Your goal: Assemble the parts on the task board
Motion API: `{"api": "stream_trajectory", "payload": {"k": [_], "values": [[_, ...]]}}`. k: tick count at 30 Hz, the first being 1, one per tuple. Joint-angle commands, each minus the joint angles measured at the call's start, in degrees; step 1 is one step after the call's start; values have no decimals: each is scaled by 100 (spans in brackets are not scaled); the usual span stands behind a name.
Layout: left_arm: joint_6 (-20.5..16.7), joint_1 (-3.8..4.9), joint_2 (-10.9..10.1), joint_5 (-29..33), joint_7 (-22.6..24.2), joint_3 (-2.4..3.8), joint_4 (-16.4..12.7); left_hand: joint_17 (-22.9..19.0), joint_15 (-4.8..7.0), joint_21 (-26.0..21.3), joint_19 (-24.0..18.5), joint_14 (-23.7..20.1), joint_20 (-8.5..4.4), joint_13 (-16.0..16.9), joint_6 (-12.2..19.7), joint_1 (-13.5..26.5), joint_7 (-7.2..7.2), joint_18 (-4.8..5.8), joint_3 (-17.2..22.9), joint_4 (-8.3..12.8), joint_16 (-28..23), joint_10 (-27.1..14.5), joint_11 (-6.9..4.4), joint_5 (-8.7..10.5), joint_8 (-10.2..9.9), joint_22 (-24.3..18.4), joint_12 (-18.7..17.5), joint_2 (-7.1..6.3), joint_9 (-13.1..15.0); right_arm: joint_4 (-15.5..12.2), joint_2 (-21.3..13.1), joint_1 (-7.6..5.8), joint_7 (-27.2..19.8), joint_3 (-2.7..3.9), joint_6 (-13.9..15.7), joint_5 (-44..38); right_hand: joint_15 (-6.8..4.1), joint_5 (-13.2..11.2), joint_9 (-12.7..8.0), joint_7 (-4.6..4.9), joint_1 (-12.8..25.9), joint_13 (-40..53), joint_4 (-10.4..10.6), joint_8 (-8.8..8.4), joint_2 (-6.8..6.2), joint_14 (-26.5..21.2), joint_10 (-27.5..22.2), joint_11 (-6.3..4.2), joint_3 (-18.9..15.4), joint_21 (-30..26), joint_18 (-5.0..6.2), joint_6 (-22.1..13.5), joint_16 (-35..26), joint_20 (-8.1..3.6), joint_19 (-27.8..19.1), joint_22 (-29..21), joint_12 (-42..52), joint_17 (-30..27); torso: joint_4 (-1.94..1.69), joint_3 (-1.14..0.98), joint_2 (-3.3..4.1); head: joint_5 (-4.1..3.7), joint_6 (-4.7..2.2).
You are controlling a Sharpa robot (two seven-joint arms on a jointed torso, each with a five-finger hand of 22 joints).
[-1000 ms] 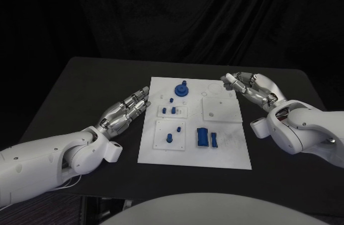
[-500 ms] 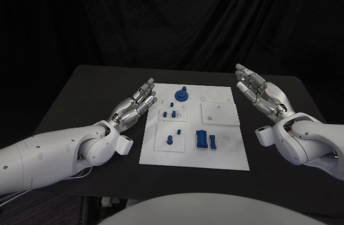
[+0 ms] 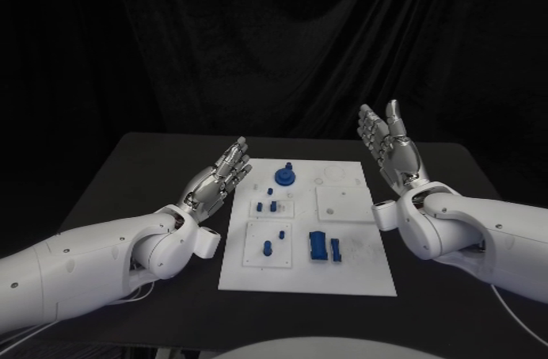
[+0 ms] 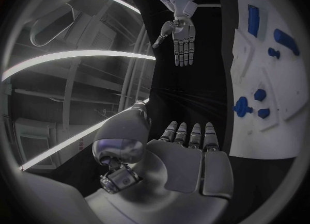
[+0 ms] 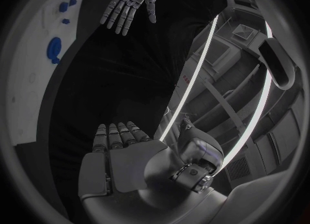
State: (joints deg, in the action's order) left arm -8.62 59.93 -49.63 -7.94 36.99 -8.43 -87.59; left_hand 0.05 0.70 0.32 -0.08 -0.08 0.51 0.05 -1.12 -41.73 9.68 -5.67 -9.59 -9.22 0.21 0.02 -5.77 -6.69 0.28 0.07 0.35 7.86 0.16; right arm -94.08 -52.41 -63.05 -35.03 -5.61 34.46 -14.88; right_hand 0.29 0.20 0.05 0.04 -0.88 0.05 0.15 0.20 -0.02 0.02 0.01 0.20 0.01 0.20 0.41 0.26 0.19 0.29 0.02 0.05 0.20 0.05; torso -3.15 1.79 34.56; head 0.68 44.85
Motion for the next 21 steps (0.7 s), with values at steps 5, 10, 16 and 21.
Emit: {"api": "stream_trajectory", "payload": {"k": [5,10,16,21], "values": [[-1918,16,226,448,-370,367,-118,-5,-70,-32,8,8,-51,-5,112,1783,-415,567,407,395,-21,-2,577,669,-28,-7,-35,-335,-16,341,631,241,473,452,868,1325,-29,-20,-5,-4,88,-5,-15,-20,2,-2,-1,-20,-1,-20,-41,-26,-19,-29,-2,-5,-20,-5,218,-124,-234,-44,-689],[-2741,20,361,622,-547,607,-178,-5,-70,-32,8,8,-51,-5,112,2225,-512,567,507,496,-21,-2,577,669,-28,-7,-35,-786,-16,412,771,289,524,561,965,1487,-29,-20,-5,-4,88,-5,-15,-20,2,-2,-1,-20,-1,-20,-41,-26,-19,-29,-2,-5,-20,-5,286,-163,-307,-61,-940],[-3384,22,467,758,-684,794,-224,-5,-70,-32,8,8,-51,-5,112,2665,-968,567,959,922,-21,-2,577,669,-28,-7,-35,-786,-16,412,772,289,524,561,965,1488,-29,-20,-5,-4,88,-5,-15,-20,2,-2,-1,-20,-1,-20,-41,-26,-19,-29,-2,-5,-20,-5,315,-179,-338,-68,-1047],[-3550,23,494,794,-720,843,-237,-5,-70,-32,8,8,-51,-5,112,2944,-968,567,959,922,-21,-2,577,669,-28,-7,-35,-786,-16,412,772,289,524,561,965,1488,-29,-20,-5,-4,88,-5,-15,-20,2,-2,-1,-20,-1,-20,-41,-26,-19,-29,-2,-5,-20,-5,315,-179,-338,-68,-1047]]}}
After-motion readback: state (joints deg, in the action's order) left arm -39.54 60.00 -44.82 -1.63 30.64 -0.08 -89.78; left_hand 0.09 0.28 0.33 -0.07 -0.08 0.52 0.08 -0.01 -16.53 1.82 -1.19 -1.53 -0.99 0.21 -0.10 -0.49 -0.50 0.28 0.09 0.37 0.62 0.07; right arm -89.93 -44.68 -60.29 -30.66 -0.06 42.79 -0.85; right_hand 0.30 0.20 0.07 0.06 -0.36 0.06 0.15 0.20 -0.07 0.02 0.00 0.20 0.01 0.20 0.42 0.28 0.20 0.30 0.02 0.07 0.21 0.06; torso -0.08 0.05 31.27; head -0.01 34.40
